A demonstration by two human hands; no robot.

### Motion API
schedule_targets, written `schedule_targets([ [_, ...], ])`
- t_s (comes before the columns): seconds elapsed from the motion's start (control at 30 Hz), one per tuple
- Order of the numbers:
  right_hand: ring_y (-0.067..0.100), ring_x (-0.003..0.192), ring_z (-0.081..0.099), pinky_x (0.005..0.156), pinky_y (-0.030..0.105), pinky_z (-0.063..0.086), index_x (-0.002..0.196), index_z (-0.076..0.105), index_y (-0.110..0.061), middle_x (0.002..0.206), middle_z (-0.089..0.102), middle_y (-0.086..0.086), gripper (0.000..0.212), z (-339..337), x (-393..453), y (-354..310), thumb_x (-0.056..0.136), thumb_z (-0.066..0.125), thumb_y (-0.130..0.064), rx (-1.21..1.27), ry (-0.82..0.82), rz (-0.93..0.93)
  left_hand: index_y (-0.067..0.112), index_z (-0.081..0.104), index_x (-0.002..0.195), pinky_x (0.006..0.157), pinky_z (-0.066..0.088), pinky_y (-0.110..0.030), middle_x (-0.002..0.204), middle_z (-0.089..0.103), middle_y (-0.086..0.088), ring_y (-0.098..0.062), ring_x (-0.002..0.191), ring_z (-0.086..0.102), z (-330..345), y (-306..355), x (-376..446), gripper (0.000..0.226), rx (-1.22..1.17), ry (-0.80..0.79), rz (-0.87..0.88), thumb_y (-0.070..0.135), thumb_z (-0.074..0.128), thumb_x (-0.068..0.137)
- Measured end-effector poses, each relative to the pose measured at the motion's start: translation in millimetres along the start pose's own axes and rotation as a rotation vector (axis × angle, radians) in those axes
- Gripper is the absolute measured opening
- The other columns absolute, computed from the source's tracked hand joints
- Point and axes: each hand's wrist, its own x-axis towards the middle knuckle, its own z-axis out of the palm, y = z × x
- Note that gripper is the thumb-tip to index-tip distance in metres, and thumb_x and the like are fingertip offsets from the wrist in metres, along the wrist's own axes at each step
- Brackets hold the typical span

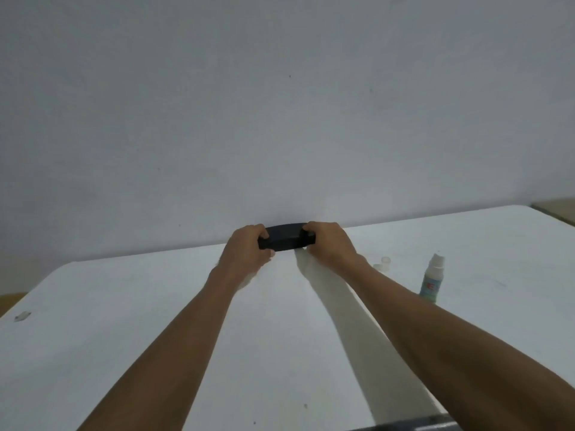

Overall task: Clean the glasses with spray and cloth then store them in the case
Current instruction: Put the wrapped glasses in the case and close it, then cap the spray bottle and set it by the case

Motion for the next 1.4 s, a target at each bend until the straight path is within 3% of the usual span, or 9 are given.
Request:
schedule_targets([
  [0.13,0.032,0.102,0.066,0.084,0.042,0.057,0.113,0.072,-0.011,0.107,0.074,0.012,0.032,-32,-25,-15,0.085,0.059,-0.002,0.004,0.06,-0.01,0.014,0.069,0.1,0.075,0.051,-0.032,0.098,0.068,-0.003,-0.023,0.087,0.063,-10,42,-19,0.023,0.032,-0.036,0.079,0.016,0.08,0.08],
  [0.27,0.024,0.122,0.059,0.096,0.034,0.049,0.13,0.067,-0.017,0.127,0.069,0.007,0.039,-80,-56,-20,0.092,0.064,-0.012,0.045,0.155,-0.023,0.013,0.073,0.096,0.077,0.059,-0.039,0.101,0.07,-0.004,-0.025,0.083,0.066,-14,81,-43,0.017,-0.039,-0.016,0.08,0.018,0.079,0.08],
  [0.33,0.023,0.119,0.061,0.093,0.034,0.05,0.13,0.067,-0.018,0.123,0.069,0.007,0.039,-105,-72,-16,0.092,0.064,-0.014,0.067,0.209,-0.014,0.015,0.074,0.095,0.077,0.06,-0.044,0.103,0.071,-0.003,-0.026,0.089,0.068,-11,100,-53,0.019,-0.094,-0.002,0.08,0.022,0.081,0.078],
  [0.47,0.023,0.113,0.064,0.091,0.035,0.053,0.128,0.067,-0.02,0.121,0.07,0.007,0.037,-146,-111,9,0.091,0.066,-0.018,0.107,0.3,0.045,0.019,0.073,0.102,0.083,0.054,-0.033,0.11,0.07,-0.002,-0.021,0.103,0.067,7,137,-72,0.021,-0.076,-0.056,0.116,0.022,0.08,0.083],
  [0.57,0.02,0.107,0.067,0.091,0.036,0.054,0.124,0.069,-0.023,0.117,0.072,0.006,0.036,-159,-140,34,0.089,0.071,-0.031,0.189,0.353,0.101,0.024,0.071,0.111,0.087,0.057,-0.041,0.118,0.065,-0.003,-0.02,0.108,0.063,27,159,-83,0.029,-0.076,-0.109,0.131,0.026,0.08,0.083],
  [0.87,0.017,0.096,0.068,0.085,0.032,0.055,0.123,0.066,-0.023,0.104,0.072,0.005,0.049,-132,-190,84,0.079,0.083,-0.037,0.389,0.37,0.241,0.019,0.063,0.133,0.096,0.049,-0.034,0.128,0.062,-0.01,-0.026,0.116,0.061,94,190,-85,0.049,-0.069,-0.113,0.144,0.016,0.075,0.086],
  [1.07,0.002,0.082,0.072,0.083,0.039,0.059,0.109,0.07,-0.025,0.077,0.076,-0.01,0.027,-112,-186,92,0.086,0.077,-0.037,0.478,0.405,0.208,0.017,0.049,0.147,0.094,0.038,-0.023,0.137,0.052,-0.009,-0.025,0.128,0.051,119,188,-74,0.059,-0.07,-0.025,0.122,0.012,0.068,0.092],
  [1.27,0.009,0.077,0.074,0.079,0.041,0.06,0.108,0.072,-0.024,0.086,0.078,-0.005,0.023,-101,-180,98,0.086,0.077,-0.027,0.46,0.416,0.207,0.016,0.072,0.12,0.082,0.055,-0.031,0.116,0.071,-0.007,-0.024,0.102,0.067,133,182,-62,0.038,-0.077,-0.039,0.095,-0.001,0.063,0.088],
  [1.4,0.013,0.077,0.074,0.079,0.041,0.059,0.108,0.07,-0.026,0.086,0.078,-0.006,0.021,-94,-178,100,0.088,0.075,-0.028,0.439,0.427,0.205,0.016,0.077,0.102,0.064,0.05,-0.024,0.087,0.071,-0.005,-0.024,0.082,0.067,136,181,-60,0.027,-0.1,-0.018,0.09,0.0,0.064,0.085],
])
